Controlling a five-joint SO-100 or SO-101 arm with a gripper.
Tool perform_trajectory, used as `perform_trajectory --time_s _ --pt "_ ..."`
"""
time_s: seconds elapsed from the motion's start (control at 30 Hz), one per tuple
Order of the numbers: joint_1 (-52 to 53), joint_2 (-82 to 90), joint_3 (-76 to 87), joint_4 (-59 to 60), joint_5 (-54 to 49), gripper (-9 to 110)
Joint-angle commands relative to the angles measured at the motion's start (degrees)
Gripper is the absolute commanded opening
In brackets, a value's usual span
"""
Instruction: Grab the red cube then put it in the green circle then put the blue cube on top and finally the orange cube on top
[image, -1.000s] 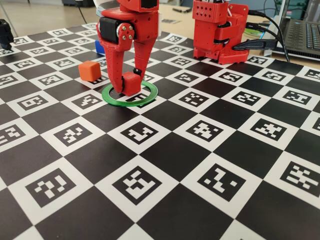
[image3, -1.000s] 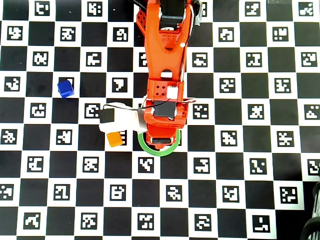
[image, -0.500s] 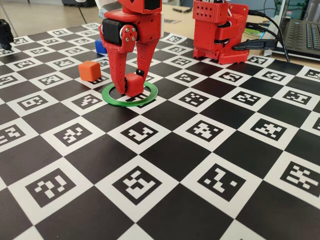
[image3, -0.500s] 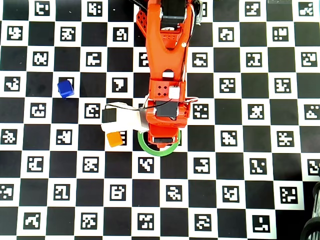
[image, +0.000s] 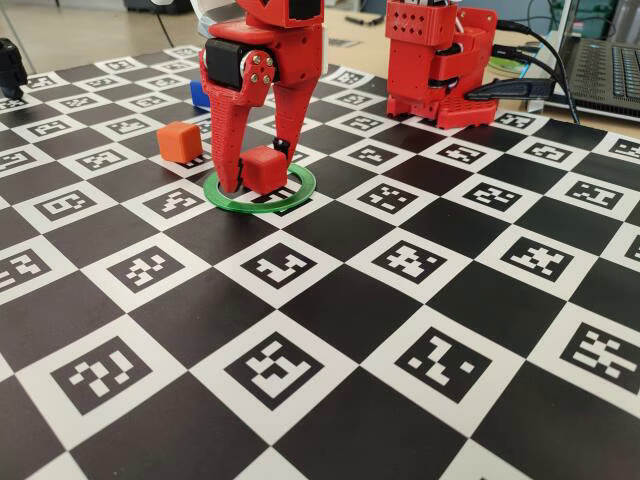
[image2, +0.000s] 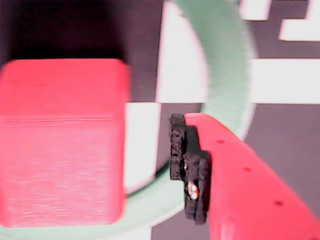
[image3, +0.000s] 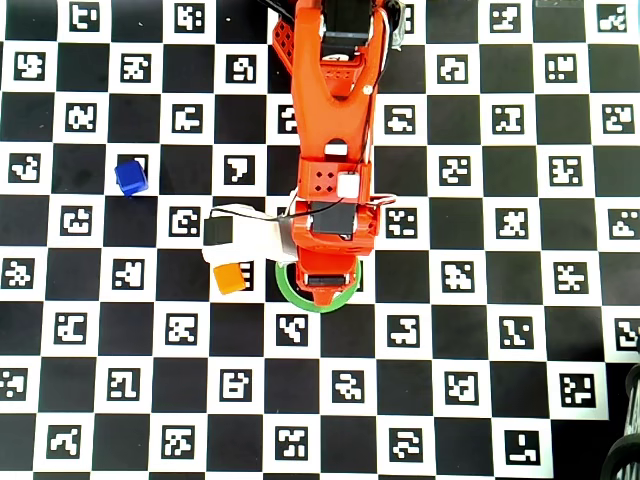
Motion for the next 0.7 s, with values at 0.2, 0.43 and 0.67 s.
perform_trajectory --time_s 0.2,0.43,0.67 --pt "2.46 4.39 -16.87 12.66 -0.62 40" --pt "8.61 7.91 -22.85 20.83 -10.55 45" --pt "23.64 9.67 -22.76 24.43 -23.38 50"
